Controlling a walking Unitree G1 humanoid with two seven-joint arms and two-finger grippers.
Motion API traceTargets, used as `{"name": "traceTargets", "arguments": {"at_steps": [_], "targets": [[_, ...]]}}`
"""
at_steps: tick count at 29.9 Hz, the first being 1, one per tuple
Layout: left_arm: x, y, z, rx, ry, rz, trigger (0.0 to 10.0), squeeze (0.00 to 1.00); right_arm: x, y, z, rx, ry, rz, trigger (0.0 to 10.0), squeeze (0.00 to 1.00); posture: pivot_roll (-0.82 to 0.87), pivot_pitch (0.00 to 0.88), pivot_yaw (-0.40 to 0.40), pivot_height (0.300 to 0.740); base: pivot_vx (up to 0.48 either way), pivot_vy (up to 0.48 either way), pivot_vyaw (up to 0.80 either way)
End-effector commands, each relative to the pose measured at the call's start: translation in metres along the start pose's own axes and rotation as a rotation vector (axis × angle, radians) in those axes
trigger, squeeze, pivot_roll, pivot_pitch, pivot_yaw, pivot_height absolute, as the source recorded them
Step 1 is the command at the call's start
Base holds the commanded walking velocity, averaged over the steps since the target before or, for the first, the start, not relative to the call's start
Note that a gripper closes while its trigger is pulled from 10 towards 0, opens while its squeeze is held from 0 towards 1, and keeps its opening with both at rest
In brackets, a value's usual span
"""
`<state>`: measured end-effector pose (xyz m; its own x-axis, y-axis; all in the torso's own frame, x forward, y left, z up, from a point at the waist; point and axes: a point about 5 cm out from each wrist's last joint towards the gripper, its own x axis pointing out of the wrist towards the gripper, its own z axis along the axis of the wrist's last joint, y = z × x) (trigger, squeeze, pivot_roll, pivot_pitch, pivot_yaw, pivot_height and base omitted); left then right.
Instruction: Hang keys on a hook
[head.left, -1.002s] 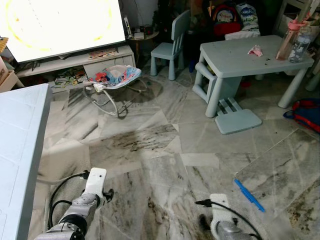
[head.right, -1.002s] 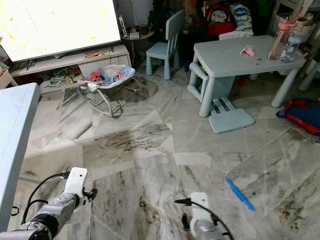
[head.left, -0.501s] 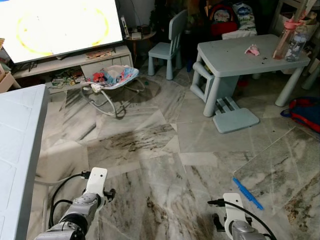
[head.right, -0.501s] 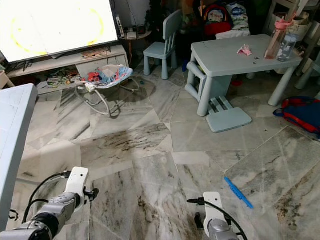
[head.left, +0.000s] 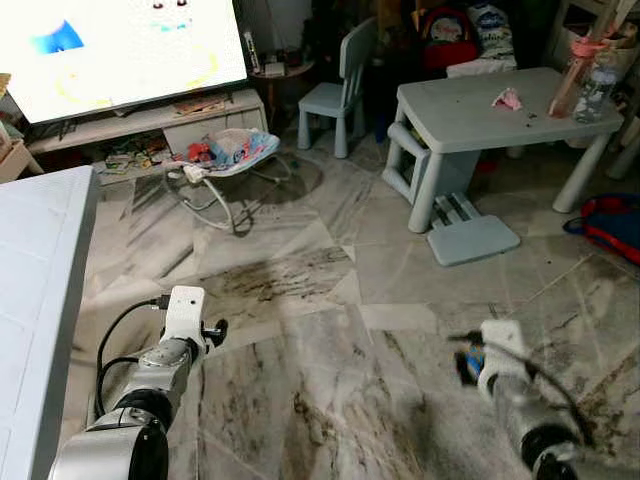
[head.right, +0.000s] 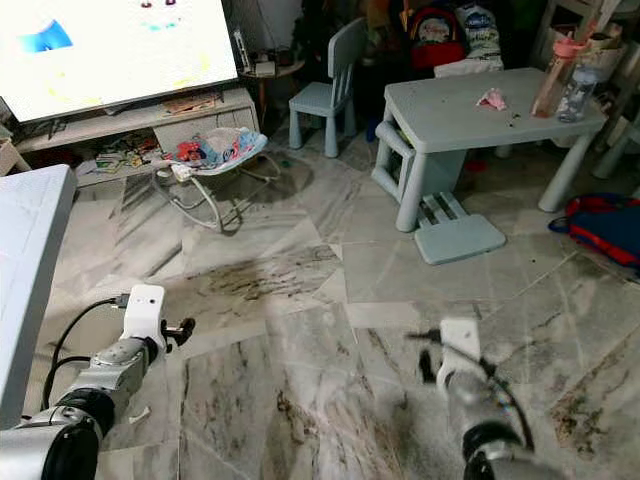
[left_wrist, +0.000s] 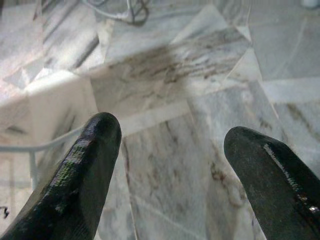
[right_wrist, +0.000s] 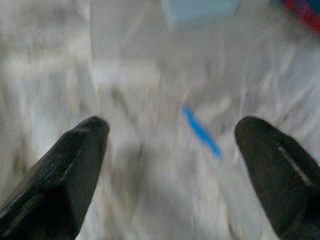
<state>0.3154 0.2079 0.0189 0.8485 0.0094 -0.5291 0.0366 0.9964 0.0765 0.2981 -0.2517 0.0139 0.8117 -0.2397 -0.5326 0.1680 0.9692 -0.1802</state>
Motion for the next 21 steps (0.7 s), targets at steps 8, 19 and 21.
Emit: {"name": "traceTargets", "arguments": {"at_steps": [8, 19, 21], "targets": [[0.001, -0.006, 0.083, 0.086, -0.344, -0.147, 10.0, 0.00, -0.001, -0.008, 0.063, 0.080, -0.299, 0.072, 10.0, 0.00, -0.14, 0.000, 0.065, 0.740, 0.000, 0.000, 0.00], [-0.036, -0.015, 0.081, 0.123, -0.589, -0.168, 10.0, 0.00, -0.055, 0.013, 0.076, 0.112, -0.502, 0.215, 10.0, 0.00, -0.12, 0.000, 0.095, 0.740, 0.000, 0.000, 0.00], [-0.053, -0.012, 0.079, 0.103, -0.651, -0.142, 10.0, 0.00, -0.074, 0.021, 0.079, 0.067, -0.509, 0.279, 10.0, 0.00, -0.12, 0.000, 0.107, 0.740, 0.000, 0.000, 0.00]]}}
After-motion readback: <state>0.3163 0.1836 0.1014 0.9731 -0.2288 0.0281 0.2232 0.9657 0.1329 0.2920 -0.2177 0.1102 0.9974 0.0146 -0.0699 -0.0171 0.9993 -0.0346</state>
